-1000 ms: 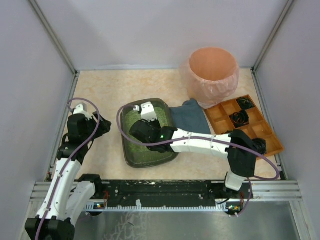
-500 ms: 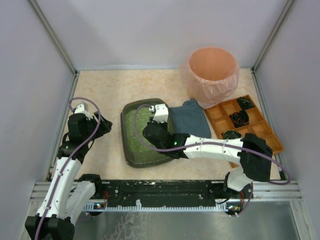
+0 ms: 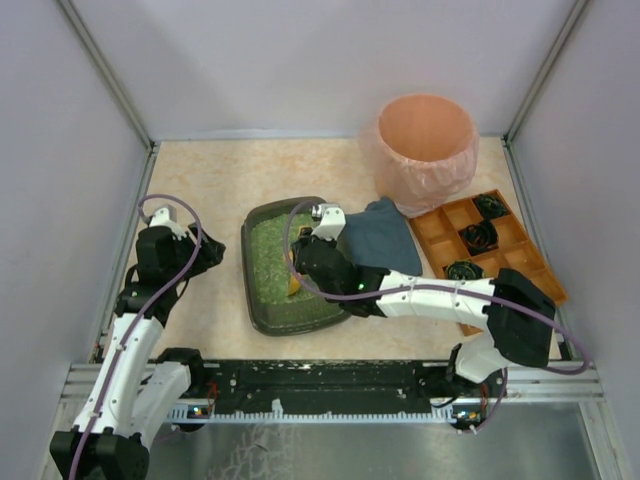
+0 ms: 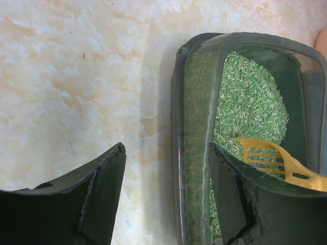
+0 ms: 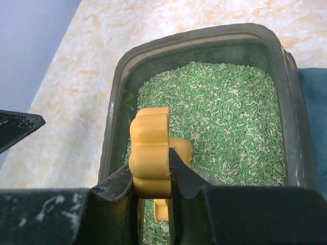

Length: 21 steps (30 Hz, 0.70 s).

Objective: Clean the litter box

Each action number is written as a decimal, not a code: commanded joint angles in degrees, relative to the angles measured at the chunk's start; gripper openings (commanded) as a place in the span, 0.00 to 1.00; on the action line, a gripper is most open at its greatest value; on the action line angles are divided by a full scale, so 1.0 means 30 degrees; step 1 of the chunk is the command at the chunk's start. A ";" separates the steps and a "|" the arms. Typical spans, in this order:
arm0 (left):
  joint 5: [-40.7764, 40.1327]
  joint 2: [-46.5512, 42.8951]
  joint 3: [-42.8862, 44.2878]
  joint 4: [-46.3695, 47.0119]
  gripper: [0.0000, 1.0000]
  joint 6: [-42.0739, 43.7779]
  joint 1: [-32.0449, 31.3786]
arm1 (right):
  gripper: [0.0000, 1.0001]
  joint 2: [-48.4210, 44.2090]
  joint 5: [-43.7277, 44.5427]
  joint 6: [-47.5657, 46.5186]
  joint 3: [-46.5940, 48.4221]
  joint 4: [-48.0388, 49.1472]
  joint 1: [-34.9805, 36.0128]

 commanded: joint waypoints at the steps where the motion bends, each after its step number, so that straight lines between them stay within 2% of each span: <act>1: 0.0300 0.0047 -0.0072 0.0554 0.71 0.0301 0.0180 | 0.00 -0.1691 -0.0115 -0.0575 0.0412 0.1280 -0.0242; 7: 0.0570 0.0220 -0.0142 0.0711 0.71 0.0360 0.0171 | 0.00 -0.3384 0.0105 -0.3892 0.0719 -0.0704 -0.0518; 11: 0.1182 0.0444 -0.0214 0.1008 0.71 0.0461 0.0167 | 0.00 -0.4354 -0.0848 -0.4371 0.0710 -0.2034 -0.1149; 13: 0.1810 0.0665 -0.0219 0.1121 0.71 0.0571 0.0140 | 0.00 -0.4793 -0.2253 -0.4782 0.0527 -0.2134 -0.1782; 16: 0.2307 0.0744 -0.0216 0.1248 0.71 0.0653 0.0150 | 0.00 -0.5356 -0.7006 -0.5289 -0.0083 -0.1424 -0.3442; 21: 0.2438 0.0478 -0.0248 0.1308 0.71 0.0712 0.0108 | 0.00 -0.5007 -1.7467 -0.6181 -0.0219 0.0731 -0.6999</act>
